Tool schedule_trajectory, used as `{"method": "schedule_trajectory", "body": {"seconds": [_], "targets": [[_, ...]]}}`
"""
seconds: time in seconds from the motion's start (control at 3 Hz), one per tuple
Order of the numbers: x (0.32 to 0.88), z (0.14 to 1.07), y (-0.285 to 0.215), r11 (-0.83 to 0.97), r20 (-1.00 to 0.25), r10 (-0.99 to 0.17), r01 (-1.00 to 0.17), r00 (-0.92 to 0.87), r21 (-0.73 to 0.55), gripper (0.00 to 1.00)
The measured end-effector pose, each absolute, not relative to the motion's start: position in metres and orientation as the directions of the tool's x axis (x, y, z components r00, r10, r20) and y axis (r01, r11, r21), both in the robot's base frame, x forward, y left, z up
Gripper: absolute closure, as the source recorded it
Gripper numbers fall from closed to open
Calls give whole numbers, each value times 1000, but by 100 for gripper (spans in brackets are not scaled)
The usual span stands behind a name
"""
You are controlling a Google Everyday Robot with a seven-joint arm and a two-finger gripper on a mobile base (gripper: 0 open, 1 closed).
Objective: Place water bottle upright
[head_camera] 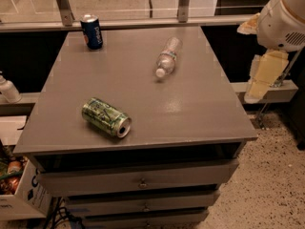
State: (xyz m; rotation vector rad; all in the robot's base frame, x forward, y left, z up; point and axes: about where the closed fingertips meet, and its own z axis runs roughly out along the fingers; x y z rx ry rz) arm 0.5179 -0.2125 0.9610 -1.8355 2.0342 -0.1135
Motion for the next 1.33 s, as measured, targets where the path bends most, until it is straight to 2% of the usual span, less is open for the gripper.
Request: {"method": "schedule_trajectory", "body": {"seconds": [0.67,1.33], "targets": [[577,941,-200,-121,-130,-974,-909,187,-399,0],[588,938,-192,-165,-117,-965,-894,233,-417,0]]}}
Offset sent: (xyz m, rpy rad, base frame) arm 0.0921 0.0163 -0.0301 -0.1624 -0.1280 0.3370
